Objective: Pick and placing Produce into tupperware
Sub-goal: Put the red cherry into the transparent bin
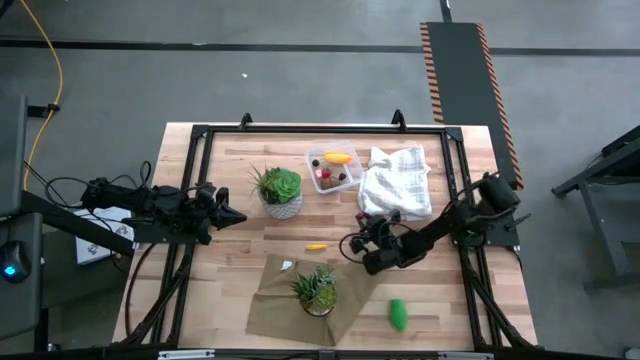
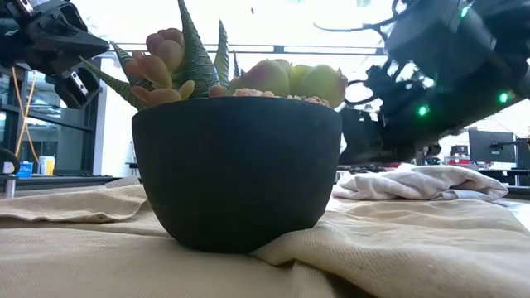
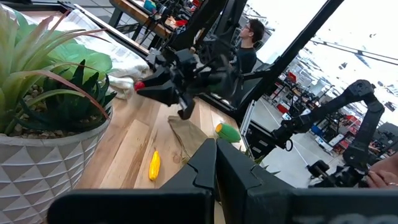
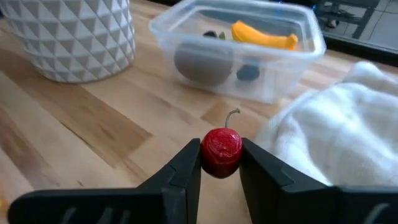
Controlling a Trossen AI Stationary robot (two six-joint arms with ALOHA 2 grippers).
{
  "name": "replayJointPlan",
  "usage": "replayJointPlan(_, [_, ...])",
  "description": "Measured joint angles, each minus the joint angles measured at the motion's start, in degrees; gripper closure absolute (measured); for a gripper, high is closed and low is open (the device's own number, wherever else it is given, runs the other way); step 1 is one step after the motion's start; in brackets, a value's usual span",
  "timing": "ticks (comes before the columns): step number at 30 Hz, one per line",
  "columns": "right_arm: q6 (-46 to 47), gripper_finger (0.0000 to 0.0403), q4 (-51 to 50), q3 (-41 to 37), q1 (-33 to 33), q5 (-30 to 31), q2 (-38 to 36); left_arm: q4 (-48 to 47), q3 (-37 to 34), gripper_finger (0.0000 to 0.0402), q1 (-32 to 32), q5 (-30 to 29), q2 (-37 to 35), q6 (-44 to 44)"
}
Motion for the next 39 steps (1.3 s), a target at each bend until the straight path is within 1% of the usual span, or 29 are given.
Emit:
replayJointPlan(3, [-1.42,0.0320,-1.57,0.02,0.28,0.00,-3.23,0.00,0.00,0.0401,-0.02,0.00,0.00,0.00])
replayJointPlan(8, [-7.00,0.0320,-3.67,0.07,0.14,-0.07,-9.06,0.00,0.00,0.0401,-0.01,0.00,0.00,0.00])
replayJointPlan(10, [-7.90,0.0320,-4.76,0.09,-0.17,-0.32,-11.17,0.00,0.00,0.0401,-0.01,0.00,0.00,0.00])
replayJointPlan(16, [-10.06,0.0320,-6.24,0.09,-1.24,-3.14,-16.71,0.00,0.00,0.0401,0.00,-0.02,0.00,0.00])
replayJointPlan(19, [-10.89,0.0320,-6.56,0.09,-2.03,-6.95,-19.59,0.00,0.00,0.0401,-0.01,0.00,0.00,0.00])
replayJointPlan(23, [-14.48,0.0320,-6.62,0.09,-3.48,-12.87,-23.68,0.00,0.00,0.0401,-0.01,0.00,0.00,0.00])
replayJointPlan(28, [-18.59,0.0320,-6.91,0.38,-6.79,-18.65,-27.90,0.00,0.00,0.0401,-0.02,0.00,0.00,0.00])
replayJointPlan(34, [-27.07,0.0320,-10.75,6.18,-11.44,-29.02,-28.98,0.00,0.00,0.0401,-0.01,0.00,0.00,0.00])
replayJointPlan(39, [-31.06,0.0320,-15.69,11.32,-15.85,-33.72,-28.98,-0.01,0.00,0.0401,-0.01,0.00,0.00,0.00])
